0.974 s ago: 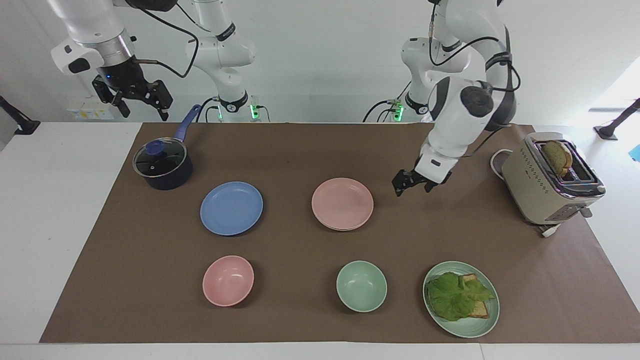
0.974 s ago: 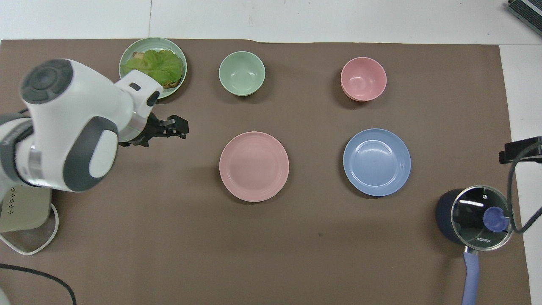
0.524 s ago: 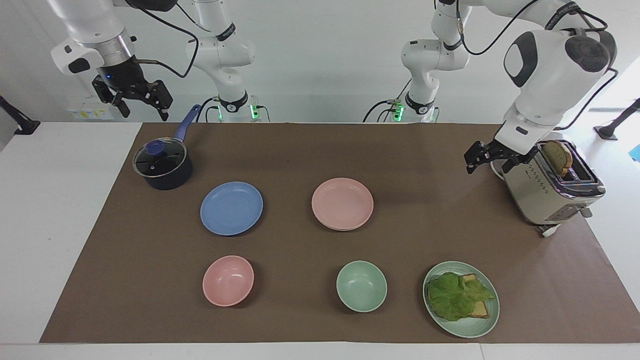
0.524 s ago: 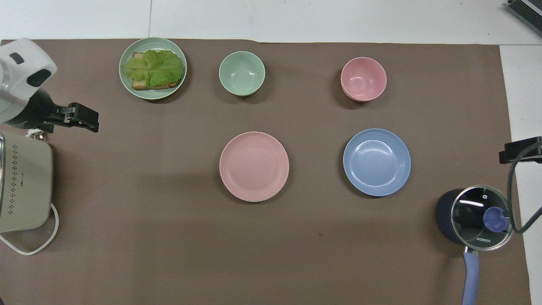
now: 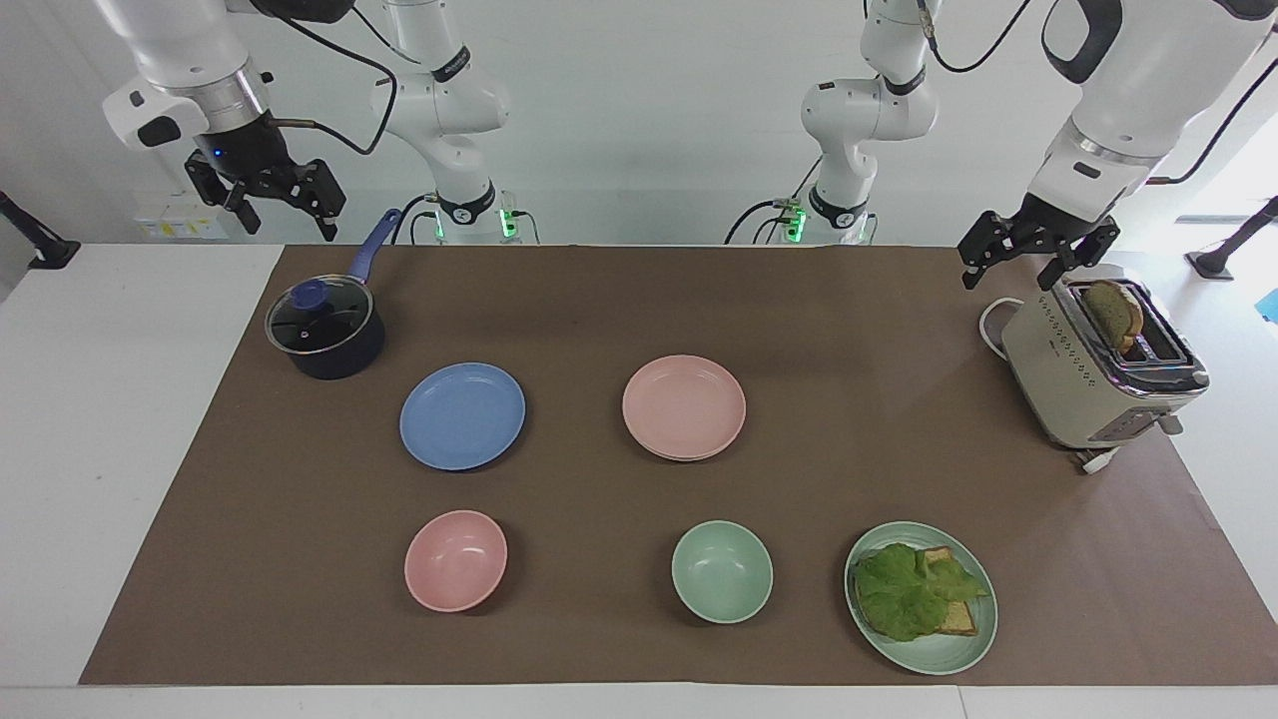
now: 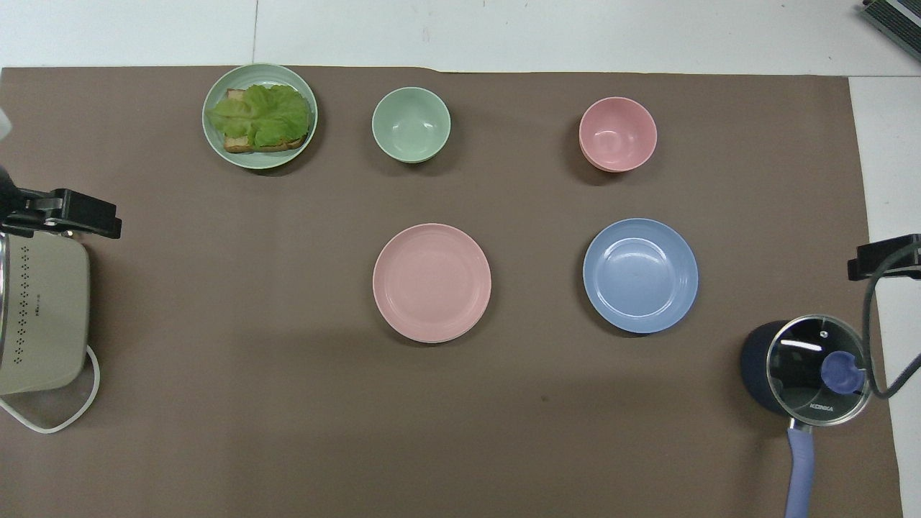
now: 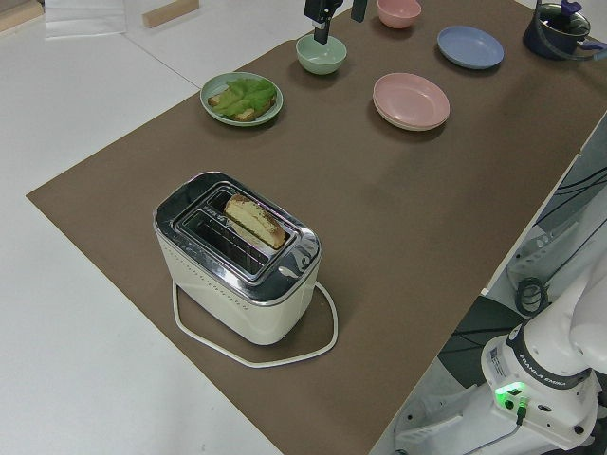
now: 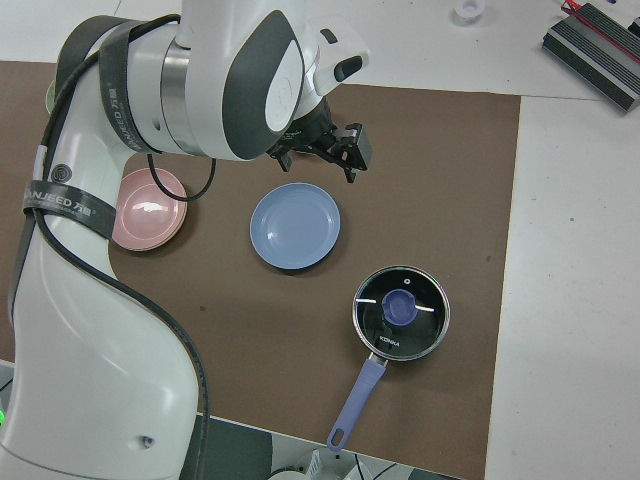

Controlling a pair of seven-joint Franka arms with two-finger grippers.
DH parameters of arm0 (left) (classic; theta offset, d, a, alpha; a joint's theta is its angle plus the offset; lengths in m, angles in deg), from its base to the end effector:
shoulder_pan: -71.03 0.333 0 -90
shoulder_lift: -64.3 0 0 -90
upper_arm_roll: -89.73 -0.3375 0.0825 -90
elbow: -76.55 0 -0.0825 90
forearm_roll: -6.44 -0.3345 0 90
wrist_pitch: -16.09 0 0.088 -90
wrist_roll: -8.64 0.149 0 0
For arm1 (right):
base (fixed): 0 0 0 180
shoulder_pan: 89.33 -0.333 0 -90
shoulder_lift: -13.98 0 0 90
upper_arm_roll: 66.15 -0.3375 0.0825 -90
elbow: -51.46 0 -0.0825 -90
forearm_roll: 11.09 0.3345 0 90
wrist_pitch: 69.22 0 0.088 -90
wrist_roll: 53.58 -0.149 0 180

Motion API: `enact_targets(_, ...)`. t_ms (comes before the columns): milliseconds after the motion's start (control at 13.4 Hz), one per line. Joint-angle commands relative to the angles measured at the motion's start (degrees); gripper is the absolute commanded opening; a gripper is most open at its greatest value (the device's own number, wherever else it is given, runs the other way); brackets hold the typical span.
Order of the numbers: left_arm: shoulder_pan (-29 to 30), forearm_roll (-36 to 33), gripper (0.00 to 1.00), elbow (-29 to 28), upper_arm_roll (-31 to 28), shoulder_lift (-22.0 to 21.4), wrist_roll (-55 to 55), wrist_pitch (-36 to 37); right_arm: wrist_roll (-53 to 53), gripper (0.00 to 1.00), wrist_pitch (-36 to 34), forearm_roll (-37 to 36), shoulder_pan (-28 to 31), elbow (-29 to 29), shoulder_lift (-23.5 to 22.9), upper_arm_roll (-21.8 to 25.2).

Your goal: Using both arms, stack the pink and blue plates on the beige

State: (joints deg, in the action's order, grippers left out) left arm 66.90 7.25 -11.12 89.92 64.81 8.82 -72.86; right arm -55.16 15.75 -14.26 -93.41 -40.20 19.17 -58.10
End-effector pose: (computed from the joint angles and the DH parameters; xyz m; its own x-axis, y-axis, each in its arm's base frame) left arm 0.5056 -0.0403 0.6150 0.9968 -0.0787 0.0135 -0.0789 -0.9968 0.0141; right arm 0.4628 -0.0443 0.6280 0.9946 -0.1006 -0.0258 -0.0994 -0.9941 0.0433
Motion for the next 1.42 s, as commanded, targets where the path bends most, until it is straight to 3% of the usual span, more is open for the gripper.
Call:
enact_targets(0,0.1,-0.8,1.00,-0.5,0.1,-0.2,0.7,0.2,0.4,1.00,2.4,0.3,1.7,-2.1,1.0,0.7)
enact_targets(300,0.2,-0.8,1.00,-0.5,0.0,-0.2,0.6,0.4,2.4,1.00,14.9,1.2,2.9,-12.3,-0.8,0.5)
enact_targets(374,0.2,-0.8,1.00,-0.5,0.0,-0.2,0.5,0.4,3.6,1.00,18.4,4.6,2.9,-14.4,-2.4,0.5)
enact_targets(749,0.2,-0.8,1.00,-0.5,0.0,-0.2,0.6,0.4,3.3,1.00,34.2,7.8,-1.7,-15.4,-13.4,0.0)
enact_targets(1048,0.2,-0.8,1.00,-0.5,0.0,-0.2,0.6,0.4,4.6,1.00,36.2,7.8,-1.6,-16.7,-16.6,0.0)
enact_targets(1348,0.2,-0.8,1.00,-0.5,0.0,-0.2,0.6,0.4,9.0,1.00,40.7,7.8,-0.5,-25.1,-16.2,0.1)
